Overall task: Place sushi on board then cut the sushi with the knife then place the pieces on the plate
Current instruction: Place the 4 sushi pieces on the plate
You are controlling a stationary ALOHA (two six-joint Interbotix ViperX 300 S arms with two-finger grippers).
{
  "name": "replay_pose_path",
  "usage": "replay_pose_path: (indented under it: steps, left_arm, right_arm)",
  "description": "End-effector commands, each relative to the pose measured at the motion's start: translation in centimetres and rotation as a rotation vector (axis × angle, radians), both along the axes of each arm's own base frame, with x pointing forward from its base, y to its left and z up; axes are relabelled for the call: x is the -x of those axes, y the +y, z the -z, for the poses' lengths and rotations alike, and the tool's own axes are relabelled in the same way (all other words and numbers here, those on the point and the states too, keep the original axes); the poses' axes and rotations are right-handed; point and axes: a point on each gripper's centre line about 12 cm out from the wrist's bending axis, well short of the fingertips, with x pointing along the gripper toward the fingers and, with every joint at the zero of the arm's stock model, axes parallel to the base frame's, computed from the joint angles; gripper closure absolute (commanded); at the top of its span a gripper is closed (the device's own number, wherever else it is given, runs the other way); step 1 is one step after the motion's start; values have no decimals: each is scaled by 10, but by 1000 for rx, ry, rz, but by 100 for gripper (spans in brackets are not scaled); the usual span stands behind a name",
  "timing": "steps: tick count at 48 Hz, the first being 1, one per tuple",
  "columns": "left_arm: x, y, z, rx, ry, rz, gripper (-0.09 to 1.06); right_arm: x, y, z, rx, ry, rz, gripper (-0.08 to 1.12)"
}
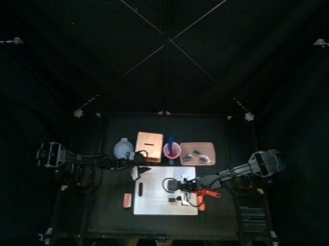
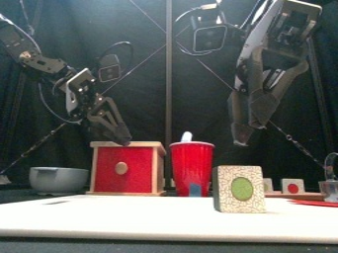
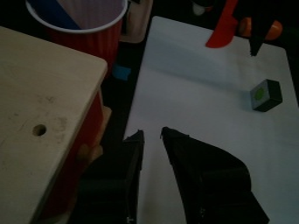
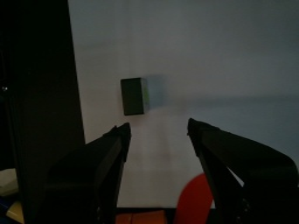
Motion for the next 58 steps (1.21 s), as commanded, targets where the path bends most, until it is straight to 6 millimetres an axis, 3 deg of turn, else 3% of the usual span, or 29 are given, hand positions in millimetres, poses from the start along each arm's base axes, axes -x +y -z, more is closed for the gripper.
replay_pose_path:
  steps: [1, 29, 36, 47, 51, 58]
  left_arm:
    - [-6, 2, -8, -4, -30, -4, 30]
    - [-5, 1, -7, -7, -25, 2, 30]
    - [-5, 1, -7, -7, -27, 2, 30]
    - [-5, 0, -7, -6, -27, 2, 30]
    - [-5, 0, -7, -7, -27, 3, 30]
    - [-4, 0, -7, -6, -25, 2, 30]
  right_arm:
    - [-14, 6, -15, -15, -48, -3, 16]
    - [-41, 29, 27, -9, 31, -35, 16]
    - [-41, 31, 40, -3, 61, -36, 23]
    - [-39, 27, 30, -6, 39, -30, 47]
    - [-35, 21, 19, -2, 26, -27, 48]
    - [-18, -6, -4, 15, 13, 18, 48]
